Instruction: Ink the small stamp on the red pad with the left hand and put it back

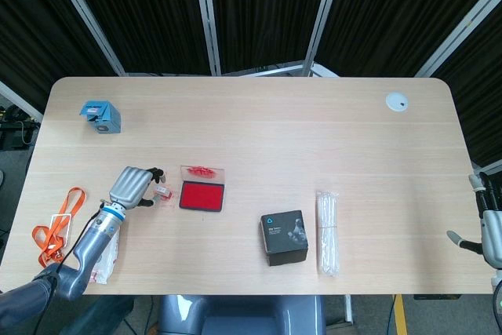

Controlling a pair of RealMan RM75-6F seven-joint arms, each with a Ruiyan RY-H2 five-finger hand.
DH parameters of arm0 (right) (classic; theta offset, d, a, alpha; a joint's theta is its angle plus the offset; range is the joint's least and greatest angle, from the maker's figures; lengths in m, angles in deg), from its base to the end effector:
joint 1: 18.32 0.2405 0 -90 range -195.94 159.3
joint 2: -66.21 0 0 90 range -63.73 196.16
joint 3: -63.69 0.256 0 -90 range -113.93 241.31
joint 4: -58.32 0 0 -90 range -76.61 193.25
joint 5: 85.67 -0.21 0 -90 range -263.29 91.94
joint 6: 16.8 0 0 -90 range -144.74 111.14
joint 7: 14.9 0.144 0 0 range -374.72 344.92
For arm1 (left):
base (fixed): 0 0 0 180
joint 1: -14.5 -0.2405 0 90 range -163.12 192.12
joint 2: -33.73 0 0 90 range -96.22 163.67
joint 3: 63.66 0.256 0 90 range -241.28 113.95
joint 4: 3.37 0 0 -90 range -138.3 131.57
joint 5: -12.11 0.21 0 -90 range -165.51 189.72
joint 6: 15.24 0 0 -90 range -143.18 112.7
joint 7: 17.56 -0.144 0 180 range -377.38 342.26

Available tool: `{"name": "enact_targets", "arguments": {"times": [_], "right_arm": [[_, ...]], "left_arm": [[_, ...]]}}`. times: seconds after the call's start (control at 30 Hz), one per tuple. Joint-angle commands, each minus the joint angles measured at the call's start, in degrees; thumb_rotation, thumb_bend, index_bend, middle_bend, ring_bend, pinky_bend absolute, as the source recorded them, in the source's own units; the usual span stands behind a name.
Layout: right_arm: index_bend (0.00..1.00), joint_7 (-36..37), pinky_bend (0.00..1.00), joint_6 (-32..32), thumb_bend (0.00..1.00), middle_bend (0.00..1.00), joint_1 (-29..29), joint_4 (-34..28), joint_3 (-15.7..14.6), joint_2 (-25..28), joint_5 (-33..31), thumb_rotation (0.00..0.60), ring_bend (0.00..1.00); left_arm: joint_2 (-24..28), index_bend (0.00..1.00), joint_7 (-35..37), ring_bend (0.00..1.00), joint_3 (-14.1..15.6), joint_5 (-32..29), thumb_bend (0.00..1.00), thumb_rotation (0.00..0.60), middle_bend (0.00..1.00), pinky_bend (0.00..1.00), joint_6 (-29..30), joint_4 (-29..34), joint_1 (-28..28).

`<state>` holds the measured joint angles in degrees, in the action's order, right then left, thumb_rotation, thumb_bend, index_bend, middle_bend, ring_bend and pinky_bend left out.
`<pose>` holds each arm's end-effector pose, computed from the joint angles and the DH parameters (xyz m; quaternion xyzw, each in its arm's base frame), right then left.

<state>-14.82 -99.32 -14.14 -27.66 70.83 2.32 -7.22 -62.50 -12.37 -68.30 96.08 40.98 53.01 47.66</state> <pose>-0.3479 -0.1928 0.1869 0.5559 -0.3779 0.3449 0.6551 -0.2598 0.3341 -0.0287 -0.7393 -0.3824 -0.3476 0.4317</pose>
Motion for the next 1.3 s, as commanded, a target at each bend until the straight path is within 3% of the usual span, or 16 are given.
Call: {"name": "enact_targets", "arguments": {"times": [0.03, 1.07, 1.3], "right_arm": [[0.00, 0.03, 0.00, 0.09, 0.00, 0.00, 0.02, 0.06, 0.01, -0.03, -0.08, 0.600, 0.00], [0.00, 0.07, 0.00, 0.31, 0.00, 0.00, 0.07, 0.52, 0.07, -0.30, -0.37, 0.600, 0.00], [0.00, 0.30, 0.00, 0.35, 0.00, 0.00, 0.07, 0.52, 0.15, -0.24, -0.46, 0.600, 0.00]], "left_arm": [[-0.18, 0.44, 0.09, 0.91, 0.19, 0.07, 0.24, 0.600, 0.45, 0.93, 0.10, -0.14, 0.09], [-0.83, 0.52, -1.76, 0.91, 0.28, -1.92, 0.35, 0.600, 0.51, 0.93, -0.55, -0.01, 0.86], [0.92, 0.52, -1.08, 0.91, -0.68, -1.70, 0.36, 0.600, 0.51, 0.93, 1.07, 3.76, 1.16]]}}
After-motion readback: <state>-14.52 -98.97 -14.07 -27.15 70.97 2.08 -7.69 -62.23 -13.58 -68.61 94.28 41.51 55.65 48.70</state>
